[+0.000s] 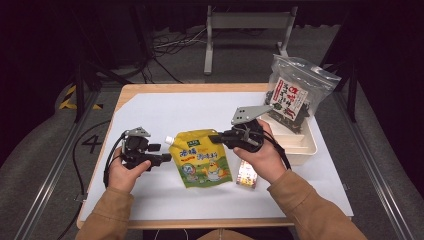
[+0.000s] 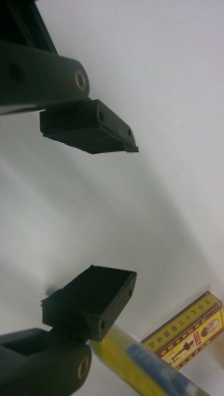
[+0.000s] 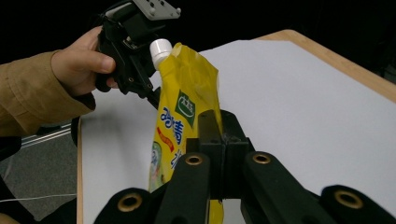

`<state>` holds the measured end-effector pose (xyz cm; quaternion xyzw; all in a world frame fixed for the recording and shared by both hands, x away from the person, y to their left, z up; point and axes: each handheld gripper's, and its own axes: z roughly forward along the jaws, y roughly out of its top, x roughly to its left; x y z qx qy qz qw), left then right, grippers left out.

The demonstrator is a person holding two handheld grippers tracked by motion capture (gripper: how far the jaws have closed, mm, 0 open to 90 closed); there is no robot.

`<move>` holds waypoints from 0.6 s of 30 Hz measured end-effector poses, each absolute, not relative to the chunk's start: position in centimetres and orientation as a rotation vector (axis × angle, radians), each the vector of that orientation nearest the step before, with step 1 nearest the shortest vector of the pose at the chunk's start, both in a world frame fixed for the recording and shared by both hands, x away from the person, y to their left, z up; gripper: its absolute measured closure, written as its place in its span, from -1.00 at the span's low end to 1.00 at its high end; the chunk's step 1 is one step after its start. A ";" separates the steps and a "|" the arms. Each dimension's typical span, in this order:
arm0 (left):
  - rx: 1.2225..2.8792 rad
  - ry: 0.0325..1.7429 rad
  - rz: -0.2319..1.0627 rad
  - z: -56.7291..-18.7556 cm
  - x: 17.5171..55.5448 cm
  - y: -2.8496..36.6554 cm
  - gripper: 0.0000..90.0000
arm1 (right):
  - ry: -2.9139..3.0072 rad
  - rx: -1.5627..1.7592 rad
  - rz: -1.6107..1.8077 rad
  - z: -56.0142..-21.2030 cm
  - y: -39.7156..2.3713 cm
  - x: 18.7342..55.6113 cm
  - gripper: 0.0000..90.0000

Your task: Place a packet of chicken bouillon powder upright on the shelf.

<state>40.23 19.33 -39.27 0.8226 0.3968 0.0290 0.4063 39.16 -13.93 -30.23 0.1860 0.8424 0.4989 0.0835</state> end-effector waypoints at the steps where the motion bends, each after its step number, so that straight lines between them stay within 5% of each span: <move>1: 2.079 0.998 0.079 -39.3 40.2 19.3 -0.27 | 2.508 0.544 1.488 -30.0 -13.9 39.0 1.00; 18: 2.073 0.998 0.098 -39.2 40.2 19.3 -0.27 | 2.392 0.508 1.488 -27.5 -15.9 38.7 1.00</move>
